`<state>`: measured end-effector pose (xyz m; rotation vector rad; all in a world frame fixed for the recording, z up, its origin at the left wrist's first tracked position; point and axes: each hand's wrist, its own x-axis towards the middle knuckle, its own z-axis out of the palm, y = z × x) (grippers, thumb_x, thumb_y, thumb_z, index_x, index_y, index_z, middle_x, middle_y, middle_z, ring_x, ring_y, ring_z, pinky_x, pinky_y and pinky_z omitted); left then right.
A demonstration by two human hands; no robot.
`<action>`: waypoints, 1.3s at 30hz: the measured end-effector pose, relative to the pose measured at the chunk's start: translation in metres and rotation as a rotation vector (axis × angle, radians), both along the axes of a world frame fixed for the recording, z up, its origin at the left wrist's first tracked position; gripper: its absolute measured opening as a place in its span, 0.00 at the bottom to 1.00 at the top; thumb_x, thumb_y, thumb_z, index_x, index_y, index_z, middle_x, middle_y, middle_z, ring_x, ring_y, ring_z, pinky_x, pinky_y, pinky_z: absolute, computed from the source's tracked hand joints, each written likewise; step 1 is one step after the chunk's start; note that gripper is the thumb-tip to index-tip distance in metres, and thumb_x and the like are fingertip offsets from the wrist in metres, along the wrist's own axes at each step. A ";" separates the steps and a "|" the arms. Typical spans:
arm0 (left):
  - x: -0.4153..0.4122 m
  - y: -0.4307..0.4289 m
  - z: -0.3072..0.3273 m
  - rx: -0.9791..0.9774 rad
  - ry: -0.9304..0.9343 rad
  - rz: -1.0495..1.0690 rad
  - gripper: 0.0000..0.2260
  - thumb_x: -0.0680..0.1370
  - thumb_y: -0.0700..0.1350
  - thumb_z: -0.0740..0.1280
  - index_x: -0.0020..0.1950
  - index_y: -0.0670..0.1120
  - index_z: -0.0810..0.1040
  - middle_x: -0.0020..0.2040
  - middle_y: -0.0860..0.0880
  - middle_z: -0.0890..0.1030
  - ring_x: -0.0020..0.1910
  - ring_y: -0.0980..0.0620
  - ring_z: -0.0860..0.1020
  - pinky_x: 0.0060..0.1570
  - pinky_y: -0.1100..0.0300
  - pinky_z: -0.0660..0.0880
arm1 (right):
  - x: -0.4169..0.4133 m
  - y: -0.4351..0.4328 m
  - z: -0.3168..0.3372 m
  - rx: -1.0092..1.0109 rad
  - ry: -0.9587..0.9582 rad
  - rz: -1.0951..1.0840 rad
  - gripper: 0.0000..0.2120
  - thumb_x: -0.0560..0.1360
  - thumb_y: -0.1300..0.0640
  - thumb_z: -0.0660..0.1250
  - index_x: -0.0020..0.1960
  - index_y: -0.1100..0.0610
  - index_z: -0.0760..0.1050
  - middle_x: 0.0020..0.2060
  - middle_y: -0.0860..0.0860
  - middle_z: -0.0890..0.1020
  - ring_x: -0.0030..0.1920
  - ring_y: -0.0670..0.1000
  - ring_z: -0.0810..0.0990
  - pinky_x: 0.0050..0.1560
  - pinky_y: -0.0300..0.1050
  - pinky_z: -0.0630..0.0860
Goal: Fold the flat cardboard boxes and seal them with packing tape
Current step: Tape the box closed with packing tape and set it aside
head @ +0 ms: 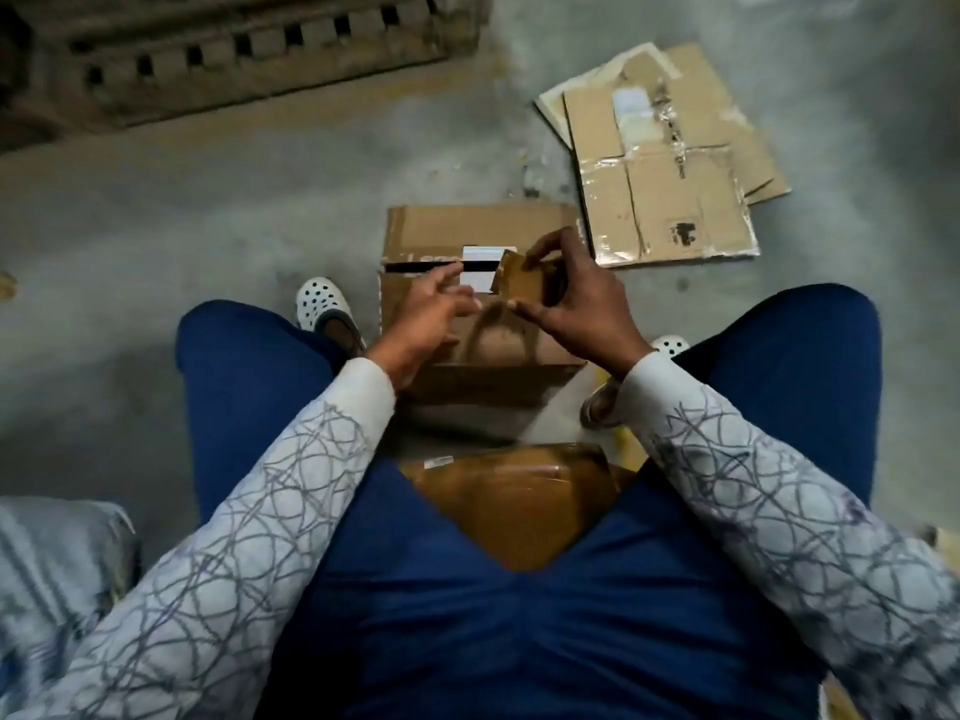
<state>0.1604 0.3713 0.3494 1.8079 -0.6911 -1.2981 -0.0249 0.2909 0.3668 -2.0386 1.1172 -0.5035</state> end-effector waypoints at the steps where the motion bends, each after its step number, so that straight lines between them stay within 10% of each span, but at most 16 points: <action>1: 0.004 0.006 0.011 -0.037 0.101 0.007 0.23 0.77 0.44 0.70 0.72 0.51 0.70 0.64 0.48 0.79 0.62 0.49 0.78 0.58 0.46 0.78 | 0.001 0.003 0.002 0.025 -0.021 0.008 0.27 0.68 0.46 0.79 0.59 0.48 0.69 0.54 0.42 0.80 0.50 0.50 0.82 0.46 0.52 0.81; 7: 0.004 0.022 0.022 -0.173 0.030 0.003 0.26 0.71 0.52 0.78 0.67 0.47 0.78 0.60 0.48 0.83 0.58 0.50 0.82 0.49 0.51 0.82 | 0.009 0.024 0.004 0.118 -0.180 -0.009 0.29 0.66 0.50 0.81 0.59 0.52 0.69 0.54 0.42 0.77 0.53 0.46 0.79 0.52 0.52 0.81; 19: -0.024 0.024 -0.007 -0.198 -0.485 0.060 0.09 0.73 0.44 0.76 0.53 0.48 0.86 0.47 0.53 0.86 0.46 0.56 0.83 0.50 0.50 0.82 | -0.002 0.058 -0.020 0.097 0.088 -0.061 0.30 0.67 0.49 0.79 0.64 0.48 0.68 0.57 0.51 0.80 0.56 0.55 0.80 0.54 0.57 0.80; 24: -0.023 0.021 -0.011 -0.128 -0.504 0.127 0.06 0.76 0.42 0.73 0.52 0.46 0.86 0.47 0.50 0.86 0.47 0.53 0.83 0.52 0.50 0.82 | 0.006 0.060 -0.026 -0.215 0.418 0.006 0.26 0.69 0.33 0.69 0.60 0.47 0.76 0.50 0.50 0.82 0.60 0.57 0.72 0.52 0.53 0.59; 34: -0.009 0.030 -0.021 -0.064 -0.354 0.083 0.04 0.75 0.45 0.75 0.49 0.48 0.86 0.45 0.52 0.86 0.46 0.54 0.84 0.51 0.49 0.82 | 0.015 0.049 -0.037 0.008 0.177 0.162 0.25 0.71 0.40 0.74 0.59 0.54 0.73 0.47 0.56 0.84 0.44 0.57 0.82 0.39 0.48 0.76; 39: -0.002 0.031 -0.021 0.035 -0.318 0.168 0.02 0.77 0.41 0.72 0.48 0.46 0.83 0.47 0.48 0.84 0.45 0.54 0.83 0.37 0.65 0.80 | 0.019 0.049 -0.038 0.110 0.124 0.237 0.28 0.71 0.39 0.75 0.62 0.53 0.69 0.53 0.54 0.82 0.43 0.50 0.78 0.38 0.39 0.72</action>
